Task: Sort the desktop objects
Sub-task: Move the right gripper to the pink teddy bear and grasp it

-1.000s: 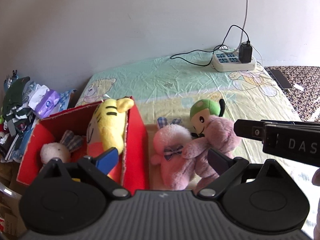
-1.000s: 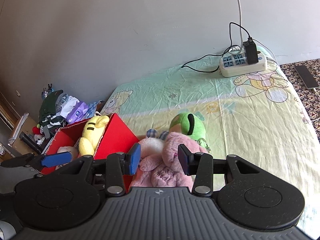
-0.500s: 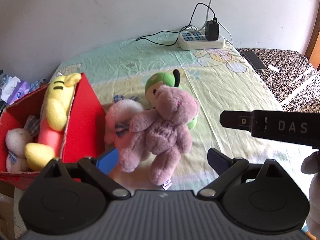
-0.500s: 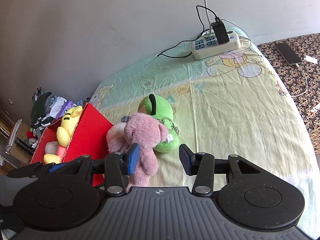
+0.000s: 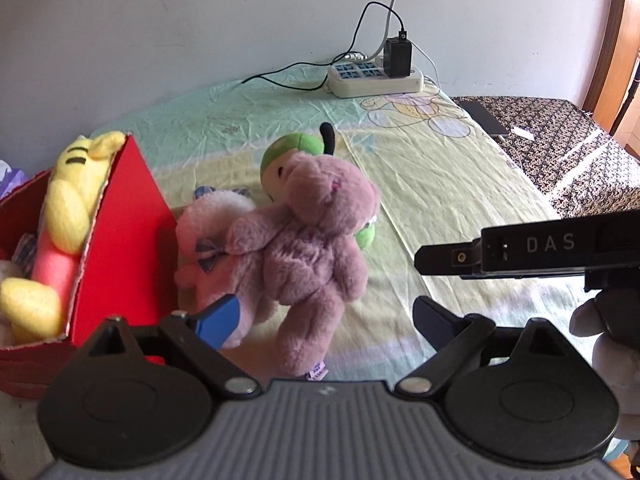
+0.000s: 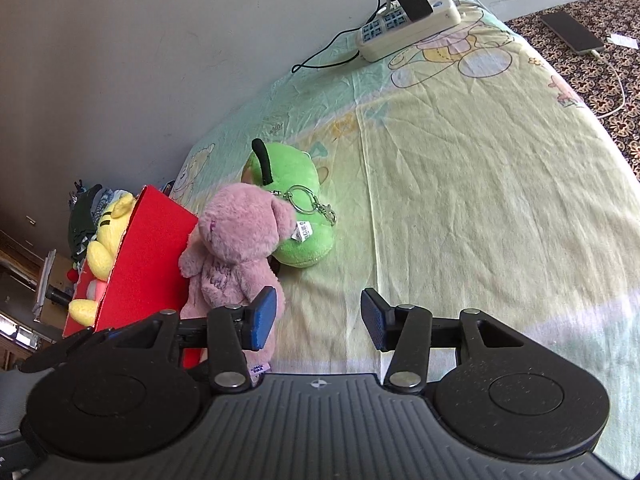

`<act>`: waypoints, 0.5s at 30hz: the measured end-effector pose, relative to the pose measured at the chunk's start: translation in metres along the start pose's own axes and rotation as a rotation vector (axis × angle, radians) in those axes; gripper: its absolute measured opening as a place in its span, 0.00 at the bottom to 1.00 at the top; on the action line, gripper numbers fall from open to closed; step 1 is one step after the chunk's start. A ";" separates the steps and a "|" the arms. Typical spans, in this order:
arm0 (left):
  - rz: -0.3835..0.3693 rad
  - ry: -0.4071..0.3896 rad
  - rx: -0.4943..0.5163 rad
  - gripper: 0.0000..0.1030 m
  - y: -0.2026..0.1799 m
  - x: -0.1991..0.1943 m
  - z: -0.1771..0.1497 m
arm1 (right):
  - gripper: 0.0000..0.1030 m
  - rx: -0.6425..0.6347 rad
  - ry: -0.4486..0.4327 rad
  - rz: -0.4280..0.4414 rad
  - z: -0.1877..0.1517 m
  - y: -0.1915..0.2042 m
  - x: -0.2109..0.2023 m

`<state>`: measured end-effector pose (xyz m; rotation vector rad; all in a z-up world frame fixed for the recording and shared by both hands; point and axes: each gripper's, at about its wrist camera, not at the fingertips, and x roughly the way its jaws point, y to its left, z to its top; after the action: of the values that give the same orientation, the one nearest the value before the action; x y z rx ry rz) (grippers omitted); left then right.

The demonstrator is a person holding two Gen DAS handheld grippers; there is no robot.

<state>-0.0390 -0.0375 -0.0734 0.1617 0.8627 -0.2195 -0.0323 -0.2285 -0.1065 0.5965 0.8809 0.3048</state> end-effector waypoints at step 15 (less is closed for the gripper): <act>-0.082 -0.018 0.098 0.93 0.017 0.035 0.004 | 0.48 -0.035 0.085 0.273 0.012 -0.005 0.047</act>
<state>-0.0101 -0.0262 -0.0967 0.2161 0.8414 -0.3395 0.0060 -0.2138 -0.1329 0.6762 0.8743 0.5951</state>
